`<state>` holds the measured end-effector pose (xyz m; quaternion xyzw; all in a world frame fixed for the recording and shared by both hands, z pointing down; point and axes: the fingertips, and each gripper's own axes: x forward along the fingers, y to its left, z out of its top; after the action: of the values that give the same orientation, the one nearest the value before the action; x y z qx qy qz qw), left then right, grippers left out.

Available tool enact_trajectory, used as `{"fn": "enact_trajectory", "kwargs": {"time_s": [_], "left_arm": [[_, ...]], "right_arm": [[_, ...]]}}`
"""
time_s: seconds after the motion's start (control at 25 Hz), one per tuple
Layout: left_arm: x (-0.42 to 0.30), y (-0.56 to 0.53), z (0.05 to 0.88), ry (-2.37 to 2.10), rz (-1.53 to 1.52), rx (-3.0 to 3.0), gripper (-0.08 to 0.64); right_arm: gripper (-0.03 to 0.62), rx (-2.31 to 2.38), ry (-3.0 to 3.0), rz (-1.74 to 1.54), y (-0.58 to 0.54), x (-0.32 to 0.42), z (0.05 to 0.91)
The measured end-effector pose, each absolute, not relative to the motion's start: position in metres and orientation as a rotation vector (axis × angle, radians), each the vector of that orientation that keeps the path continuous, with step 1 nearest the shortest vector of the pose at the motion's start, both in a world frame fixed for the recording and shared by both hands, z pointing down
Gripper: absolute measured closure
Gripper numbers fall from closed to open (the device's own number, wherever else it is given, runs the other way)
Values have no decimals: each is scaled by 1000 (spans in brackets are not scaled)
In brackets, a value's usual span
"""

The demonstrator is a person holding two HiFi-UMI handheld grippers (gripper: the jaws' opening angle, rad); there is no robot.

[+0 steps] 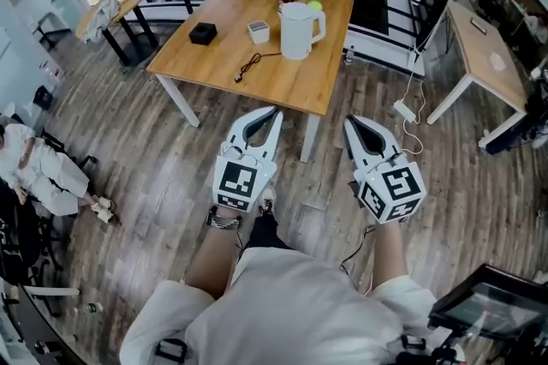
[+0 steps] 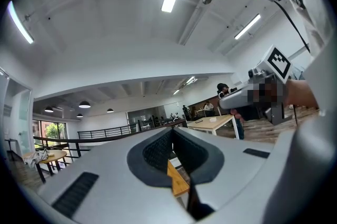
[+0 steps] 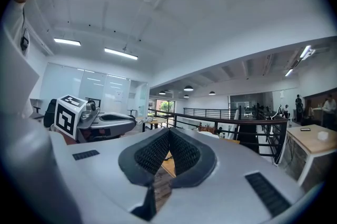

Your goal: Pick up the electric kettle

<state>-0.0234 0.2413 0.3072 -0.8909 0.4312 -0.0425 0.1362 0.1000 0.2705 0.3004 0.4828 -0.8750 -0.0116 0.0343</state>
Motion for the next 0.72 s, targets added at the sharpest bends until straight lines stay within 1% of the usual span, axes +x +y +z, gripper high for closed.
{"fn": "enact_trajectory", "kwargs": {"time_s": [0.4, 0.72], "left_arm": [[-30, 121, 311, 1196, -89, -2599, 551], [-52, 27, 305, 1171, -96, -2619, 551]], "right_arm": [[583, 1540, -2650, -92, 161, 87, 290], [583, 1573, -2641, -65, 68, 67, 284]]}}
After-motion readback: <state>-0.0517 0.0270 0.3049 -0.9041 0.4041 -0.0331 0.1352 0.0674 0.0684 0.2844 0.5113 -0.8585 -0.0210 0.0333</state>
